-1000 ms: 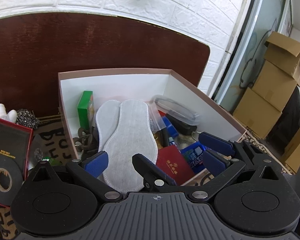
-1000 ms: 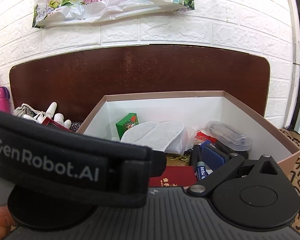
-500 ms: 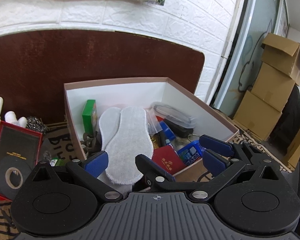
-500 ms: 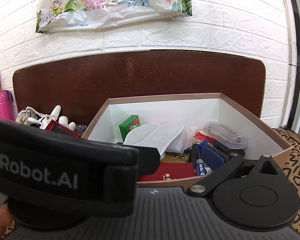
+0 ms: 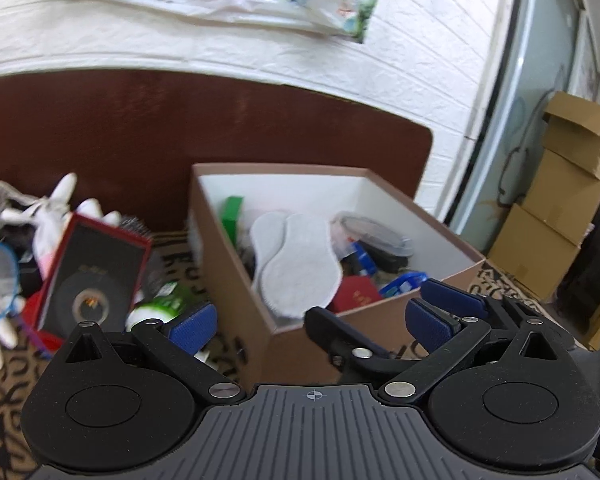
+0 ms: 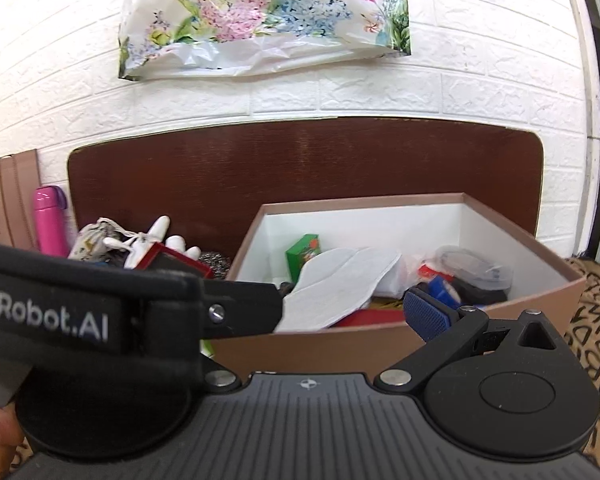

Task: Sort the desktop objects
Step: 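Withdraw the left tool from the box toward the orange-white medicine box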

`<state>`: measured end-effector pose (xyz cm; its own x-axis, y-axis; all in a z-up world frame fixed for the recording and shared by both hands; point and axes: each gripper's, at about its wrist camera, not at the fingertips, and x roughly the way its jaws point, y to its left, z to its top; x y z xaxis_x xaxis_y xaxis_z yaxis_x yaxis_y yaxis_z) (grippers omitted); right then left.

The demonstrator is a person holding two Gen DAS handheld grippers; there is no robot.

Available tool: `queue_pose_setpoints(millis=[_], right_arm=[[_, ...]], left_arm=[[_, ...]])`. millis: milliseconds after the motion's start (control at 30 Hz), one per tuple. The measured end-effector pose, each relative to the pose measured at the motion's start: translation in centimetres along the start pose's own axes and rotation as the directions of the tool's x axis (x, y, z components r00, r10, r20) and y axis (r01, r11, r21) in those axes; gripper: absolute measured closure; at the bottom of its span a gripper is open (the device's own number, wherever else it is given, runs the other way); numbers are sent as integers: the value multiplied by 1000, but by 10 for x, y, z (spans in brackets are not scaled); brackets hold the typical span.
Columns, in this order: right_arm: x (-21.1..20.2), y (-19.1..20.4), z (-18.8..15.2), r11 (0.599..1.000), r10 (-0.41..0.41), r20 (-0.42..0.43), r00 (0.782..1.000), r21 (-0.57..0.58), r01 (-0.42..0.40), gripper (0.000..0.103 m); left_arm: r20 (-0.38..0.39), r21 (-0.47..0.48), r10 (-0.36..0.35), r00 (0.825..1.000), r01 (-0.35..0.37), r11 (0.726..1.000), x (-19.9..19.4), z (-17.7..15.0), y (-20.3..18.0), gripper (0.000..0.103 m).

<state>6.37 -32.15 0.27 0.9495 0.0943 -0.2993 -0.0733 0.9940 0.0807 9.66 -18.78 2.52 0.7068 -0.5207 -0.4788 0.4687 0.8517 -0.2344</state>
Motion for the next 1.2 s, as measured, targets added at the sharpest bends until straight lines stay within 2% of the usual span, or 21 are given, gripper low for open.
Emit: queue_pose_setpoints(millis=[200, 367, 500, 733, 900, 1033, 1100, 1200], right_arm=[[-12, 16, -12, 999, 36, -29, 999, 11, -35, 0], [-17, 34, -24, 995, 102, -66, 993, 31, -100, 0], [-17, 57, -34, 987, 159, -96, 983, 11, -159, 0], [-11, 105, -47, 965, 253, -153, 955, -37, -261, 0], [-3, 143, -51, 937, 320, -183, 930, -85, -339, 0], [8, 168, -54, 905, 384, -210, 899, -106, -412, 0], [15, 180, -54, 885, 421, -220, 880, -116, -452, 0], [25, 198, -56, 859, 455, -233, 860, -142, -493, 0]], left_arm=[[-30, -33, 46, 998, -47, 998, -16, -16, 12, 0], [-41, -75, 60, 997, -63, 995, -33, -35, 24, 0], [-57, -105, 77, 995, -83, 991, -45, -51, 38, 0], [-40, -186, 159, 986, -164, 969, -78, -77, 77, 0], [-25, -256, 222, 975, -221, 941, -102, -89, 109, 0], [-25, -307, 278, 960, -273, 912, -116, -97, 137, 0], [-29, -336, 322, 946, -313, 889, -124, -101, 152, 0], [-40, -377, 401, 915, -385, 842, -137, -108, 178, 0]])
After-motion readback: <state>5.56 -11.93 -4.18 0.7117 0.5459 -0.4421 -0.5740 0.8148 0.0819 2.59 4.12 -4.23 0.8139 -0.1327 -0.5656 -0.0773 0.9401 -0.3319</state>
